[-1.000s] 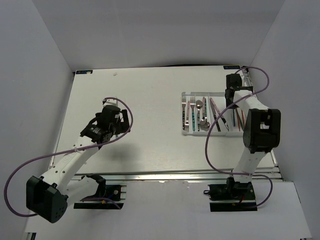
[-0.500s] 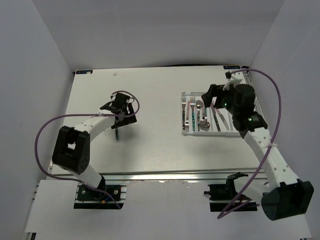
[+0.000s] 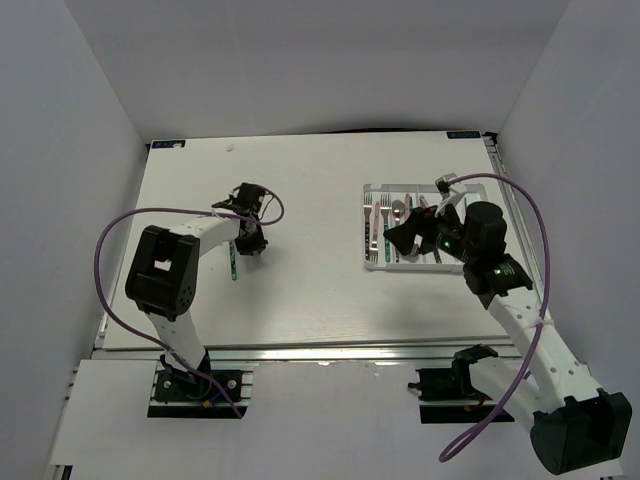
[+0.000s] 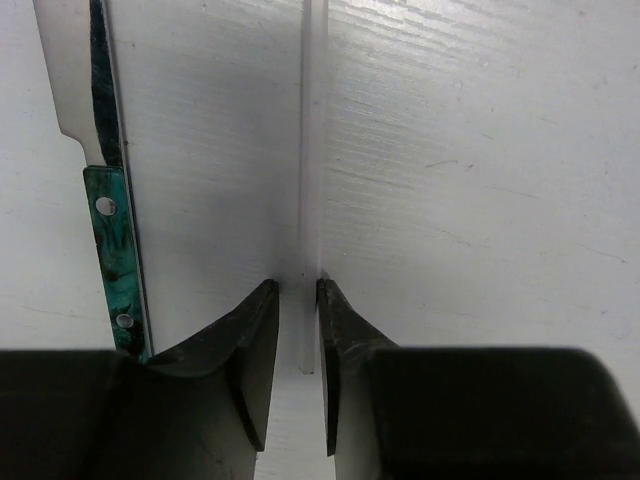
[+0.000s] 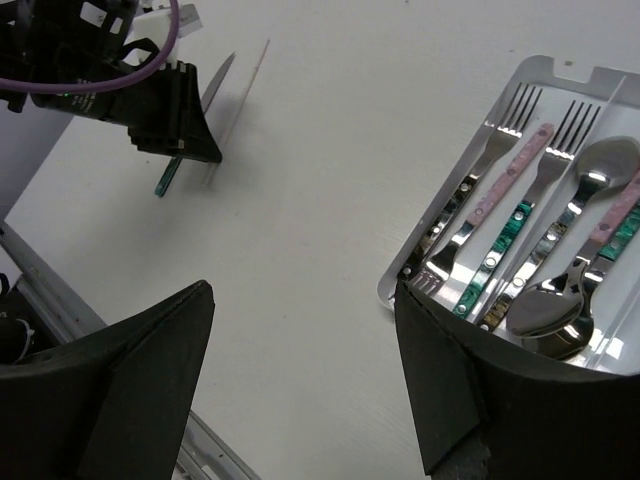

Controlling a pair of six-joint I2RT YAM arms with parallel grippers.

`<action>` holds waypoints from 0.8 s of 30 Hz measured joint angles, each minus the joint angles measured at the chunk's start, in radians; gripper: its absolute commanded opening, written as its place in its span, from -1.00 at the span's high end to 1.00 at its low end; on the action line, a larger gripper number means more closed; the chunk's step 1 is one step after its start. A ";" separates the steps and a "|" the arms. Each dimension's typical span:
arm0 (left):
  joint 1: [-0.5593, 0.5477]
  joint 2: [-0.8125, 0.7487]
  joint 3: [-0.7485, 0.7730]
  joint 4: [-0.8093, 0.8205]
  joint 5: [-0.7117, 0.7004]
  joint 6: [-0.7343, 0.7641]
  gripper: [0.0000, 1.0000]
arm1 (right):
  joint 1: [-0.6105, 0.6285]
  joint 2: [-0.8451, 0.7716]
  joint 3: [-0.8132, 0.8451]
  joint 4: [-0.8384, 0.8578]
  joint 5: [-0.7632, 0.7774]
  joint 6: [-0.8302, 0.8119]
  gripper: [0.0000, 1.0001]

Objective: Sort the eating utensils into containers

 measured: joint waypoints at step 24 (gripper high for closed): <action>-0.260 -0.389 -0.500 0.476 0.303 -0.226 1.00 | 0.110 0.320 -0.222 0.534 -0.022 0.526 -0.79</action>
